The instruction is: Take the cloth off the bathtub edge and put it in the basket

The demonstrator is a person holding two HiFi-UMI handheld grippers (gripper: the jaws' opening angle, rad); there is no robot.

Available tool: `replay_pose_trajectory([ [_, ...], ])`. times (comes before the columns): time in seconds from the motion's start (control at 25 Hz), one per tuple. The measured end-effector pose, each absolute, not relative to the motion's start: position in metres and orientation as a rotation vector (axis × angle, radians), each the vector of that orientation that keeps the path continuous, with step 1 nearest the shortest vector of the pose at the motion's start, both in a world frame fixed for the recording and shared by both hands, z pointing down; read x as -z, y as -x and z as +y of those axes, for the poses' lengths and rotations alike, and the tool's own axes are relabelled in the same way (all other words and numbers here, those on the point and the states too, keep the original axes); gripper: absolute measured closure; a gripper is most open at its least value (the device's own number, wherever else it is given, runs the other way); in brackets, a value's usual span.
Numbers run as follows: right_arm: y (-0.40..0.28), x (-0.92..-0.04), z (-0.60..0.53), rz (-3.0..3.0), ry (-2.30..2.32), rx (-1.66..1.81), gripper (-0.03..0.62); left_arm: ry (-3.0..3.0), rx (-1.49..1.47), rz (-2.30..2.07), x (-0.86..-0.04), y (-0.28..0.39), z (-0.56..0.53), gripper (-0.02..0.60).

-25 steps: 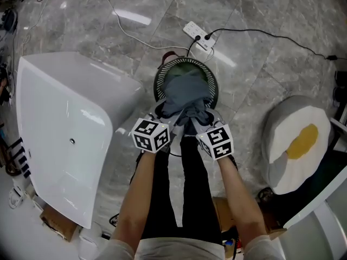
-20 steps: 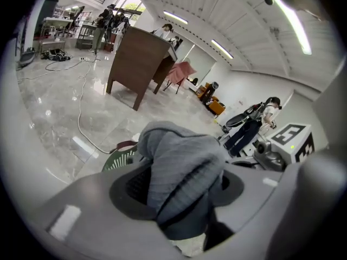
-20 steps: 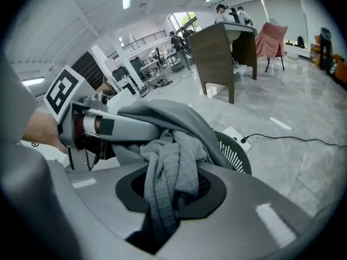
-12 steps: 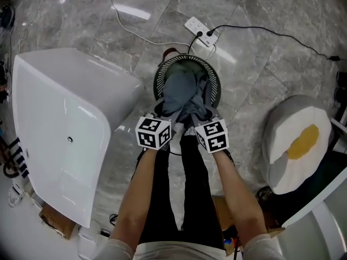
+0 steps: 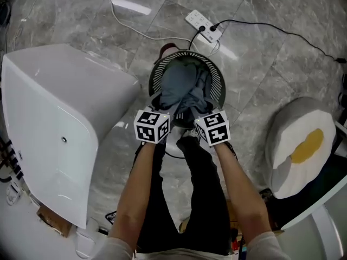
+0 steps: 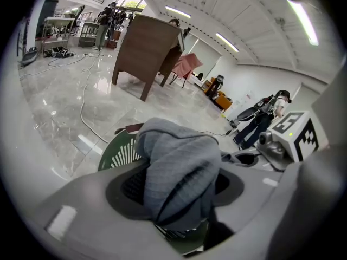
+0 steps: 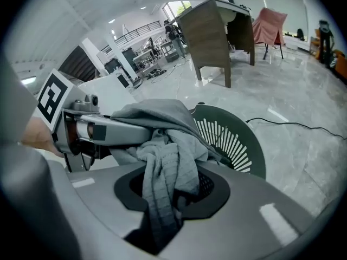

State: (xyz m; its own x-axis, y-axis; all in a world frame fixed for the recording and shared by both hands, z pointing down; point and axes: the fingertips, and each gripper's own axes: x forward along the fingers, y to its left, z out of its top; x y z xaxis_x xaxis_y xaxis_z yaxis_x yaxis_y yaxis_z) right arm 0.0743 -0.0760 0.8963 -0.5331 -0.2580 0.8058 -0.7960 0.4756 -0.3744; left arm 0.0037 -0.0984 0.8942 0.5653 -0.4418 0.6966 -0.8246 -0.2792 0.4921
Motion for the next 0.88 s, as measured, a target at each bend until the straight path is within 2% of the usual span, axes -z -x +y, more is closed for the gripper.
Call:
replay_pose_trajectory([
  [0.28,-0.095,-0.9,-0.065,-1.967,-0.909,-1.047,0.399,-1.894,-0.581,-1.028,-0.905,0.004,-0.086,0.27],
  [0.56,-0.11,-0.873,-0.066,-1.979,-0.986,-1.049,0.399,-1.885,-0.587,-1.042,-0.888,0.013,-0.071,0.267],
  [0.88,-0.105,-0.822,-0.042,-1.998,-1.026,-1.047,0.399,-1.947,-0.588,-0.983,-0.839,-0.011,-0.047,0.267],
])
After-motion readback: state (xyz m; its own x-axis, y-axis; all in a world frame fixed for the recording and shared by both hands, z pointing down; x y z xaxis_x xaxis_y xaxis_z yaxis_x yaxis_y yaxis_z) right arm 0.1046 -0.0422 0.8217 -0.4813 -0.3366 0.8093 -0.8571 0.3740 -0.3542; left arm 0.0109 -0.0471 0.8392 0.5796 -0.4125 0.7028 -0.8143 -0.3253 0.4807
